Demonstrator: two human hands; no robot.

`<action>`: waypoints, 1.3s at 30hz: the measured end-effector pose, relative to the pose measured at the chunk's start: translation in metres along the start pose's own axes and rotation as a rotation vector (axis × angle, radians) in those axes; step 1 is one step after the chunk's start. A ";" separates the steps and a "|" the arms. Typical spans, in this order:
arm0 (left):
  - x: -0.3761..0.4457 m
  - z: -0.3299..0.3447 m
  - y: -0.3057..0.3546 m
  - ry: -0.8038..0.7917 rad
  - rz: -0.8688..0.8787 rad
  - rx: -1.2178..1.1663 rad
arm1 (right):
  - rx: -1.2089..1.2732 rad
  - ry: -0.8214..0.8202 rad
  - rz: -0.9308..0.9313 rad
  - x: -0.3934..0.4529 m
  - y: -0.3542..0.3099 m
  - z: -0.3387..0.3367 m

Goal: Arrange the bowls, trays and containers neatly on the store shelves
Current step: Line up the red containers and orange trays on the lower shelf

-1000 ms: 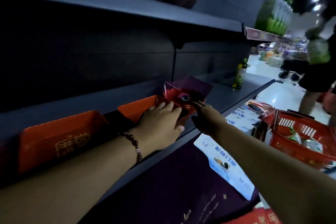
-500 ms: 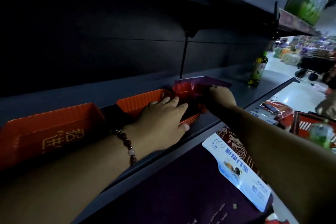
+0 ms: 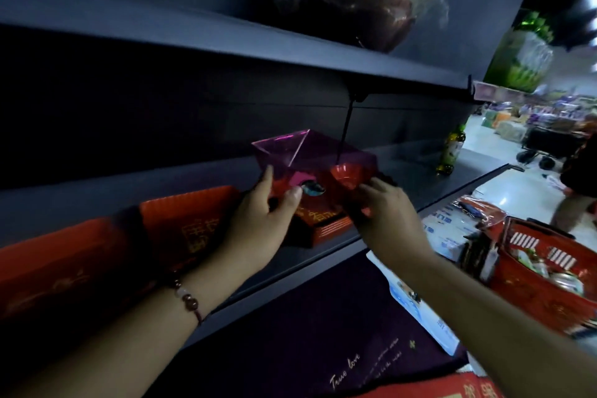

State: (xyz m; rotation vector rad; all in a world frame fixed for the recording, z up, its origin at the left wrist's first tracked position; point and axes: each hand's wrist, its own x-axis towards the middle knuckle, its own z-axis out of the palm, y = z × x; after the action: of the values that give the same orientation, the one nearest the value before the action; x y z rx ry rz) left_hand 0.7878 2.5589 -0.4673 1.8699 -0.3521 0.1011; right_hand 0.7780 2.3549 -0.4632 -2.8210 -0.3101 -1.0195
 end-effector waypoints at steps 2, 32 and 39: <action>-0.028 -0.034 -0.008 0.077 -0.094 -0.131 | 0.052 -0.039 0.020 -0.017 -0.048 -0.001; -0.287 -0.261 -0.088 0.617 -0.072 -0.614 | 1.302 -0.260 0.336 -0.114 -0.382 0.018; -0.307 -0.327 -0.105 0.837 0.014 -0.486 | 1.011 -0.285 -0.040 -0.093 -0.458 0.054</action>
State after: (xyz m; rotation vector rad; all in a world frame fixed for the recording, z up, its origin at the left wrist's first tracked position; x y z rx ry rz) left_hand 0.5605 2.9542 -0.5321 1.2065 0.1839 0.7155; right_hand 0.6347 2.7955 -0.5420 -1.9997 -0.6762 -0.2842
